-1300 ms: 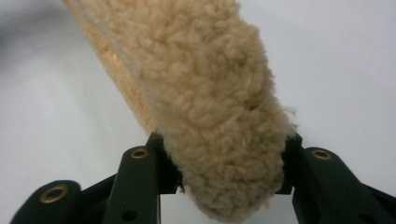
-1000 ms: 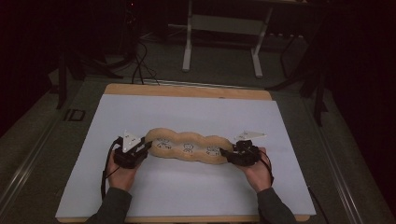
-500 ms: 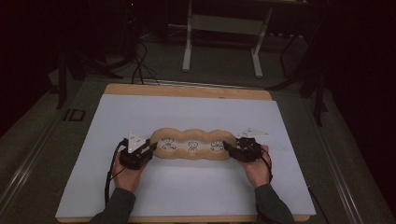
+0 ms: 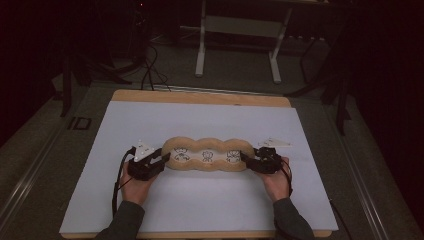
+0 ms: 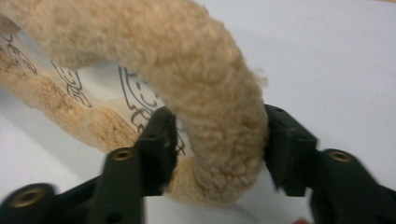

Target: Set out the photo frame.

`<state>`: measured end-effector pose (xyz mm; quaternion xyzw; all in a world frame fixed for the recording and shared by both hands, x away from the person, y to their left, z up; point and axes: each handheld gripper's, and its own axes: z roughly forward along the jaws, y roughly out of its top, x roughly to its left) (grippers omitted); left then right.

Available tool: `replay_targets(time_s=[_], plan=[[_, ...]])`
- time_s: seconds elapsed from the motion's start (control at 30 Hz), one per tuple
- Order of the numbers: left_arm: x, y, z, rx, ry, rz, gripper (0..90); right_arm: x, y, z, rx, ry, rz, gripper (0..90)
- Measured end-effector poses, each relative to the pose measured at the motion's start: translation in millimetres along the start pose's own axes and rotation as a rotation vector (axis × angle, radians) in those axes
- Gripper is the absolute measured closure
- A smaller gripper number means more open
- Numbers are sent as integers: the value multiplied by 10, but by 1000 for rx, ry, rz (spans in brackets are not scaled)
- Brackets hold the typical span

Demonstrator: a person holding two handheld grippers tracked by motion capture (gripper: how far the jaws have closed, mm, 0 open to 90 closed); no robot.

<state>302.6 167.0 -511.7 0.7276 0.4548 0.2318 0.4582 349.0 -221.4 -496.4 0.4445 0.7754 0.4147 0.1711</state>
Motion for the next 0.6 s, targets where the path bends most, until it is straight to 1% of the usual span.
replay_targets(time_s=[0.03, 0.1, 0.17, 0.23, 0.3, 0.37, 0.4, 0.43, 0.57, 0.6], plan=[[0, 4, -13, -5, -5, -2, 581, -9, -7, 0, 4, 7, 2, 416], [2, 13, -44, -13, 0, -1, 537, -27, -18, -12, 4, 18, 7, 384], [11, 19, -90, -23, 2, -2, 504, -42, -18, -47, -9, 22, 10, 353], [28, 24, -140, -33, 3, -9, 481, -59, -9, -97, -17, 32, 20, 328], [53, 29, -190, -40, 8, -21, 463, -79, -4, -145, -24, 30, 20, 313], [84, 37, -238, -34, 14, -28, 462, -110, -2, -194, -27, 31, 26, 302], [99, 39, -259, -20, 14, -25, 462, -129, -3, -216, -28, 31, 28, 300], [113, 40, -282, -4, 18, -8, 462, -146, -6, -235, -26, 33, 27, 300], [162, 45, -367, 49, 49, 57, 454, -175, -6, -309, 1, 23, -13, 290], [175, 42, -382, 57, 63, 70, 445, -184, -1, -332, 5, 20, -22, 281]])
